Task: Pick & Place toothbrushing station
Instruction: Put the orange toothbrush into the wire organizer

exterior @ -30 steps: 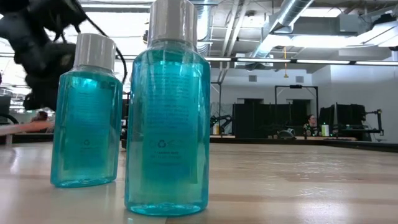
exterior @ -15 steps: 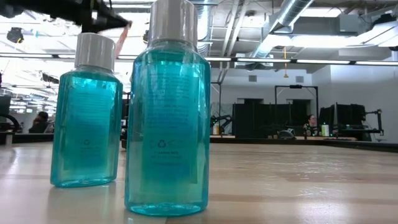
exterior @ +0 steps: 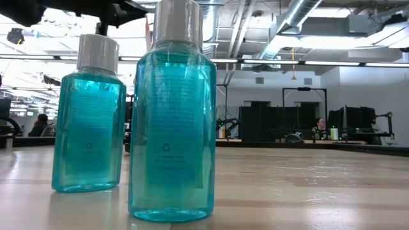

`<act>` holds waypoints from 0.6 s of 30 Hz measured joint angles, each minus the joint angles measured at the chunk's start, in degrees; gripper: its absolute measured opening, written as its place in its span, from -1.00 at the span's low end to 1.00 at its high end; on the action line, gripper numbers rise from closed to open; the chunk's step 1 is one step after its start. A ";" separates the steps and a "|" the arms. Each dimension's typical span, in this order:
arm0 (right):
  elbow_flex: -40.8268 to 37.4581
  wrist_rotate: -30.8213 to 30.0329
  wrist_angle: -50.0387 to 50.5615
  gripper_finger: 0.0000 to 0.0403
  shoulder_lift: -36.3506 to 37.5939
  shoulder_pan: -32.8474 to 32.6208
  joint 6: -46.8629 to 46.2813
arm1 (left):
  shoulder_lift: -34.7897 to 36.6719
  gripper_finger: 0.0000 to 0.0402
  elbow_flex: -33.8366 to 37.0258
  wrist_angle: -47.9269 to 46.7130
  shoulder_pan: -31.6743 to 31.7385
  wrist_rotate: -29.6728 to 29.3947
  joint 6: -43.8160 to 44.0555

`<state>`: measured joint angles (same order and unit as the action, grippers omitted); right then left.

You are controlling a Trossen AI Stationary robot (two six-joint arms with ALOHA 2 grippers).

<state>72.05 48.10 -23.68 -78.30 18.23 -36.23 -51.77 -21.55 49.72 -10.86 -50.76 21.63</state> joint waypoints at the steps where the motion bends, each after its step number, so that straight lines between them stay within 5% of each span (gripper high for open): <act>1: 0.00 0.00 0.01 -0.40 0.00 0.08 -0.32 | -2.33 -0.99 -0.01 3.18 -0.06 0.35 -0.01; 5: 0.00 -0.01 0.02 -0.40 0.00 0.31 -1.71 | -11.66 -0.99 -1.02 14.12 -0.10 2.60 -0.15; 18: 0.00 0.37 0.04 -0.40 0.00 0.27 -2.27 | -25.32 -0.99 -5.93 14.74 -4.36 -0.53 -0.22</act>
<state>72.05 48.47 -23.64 -78.30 18.50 -38.50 -77.09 -27.49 64.46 -15.23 -51.29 21.40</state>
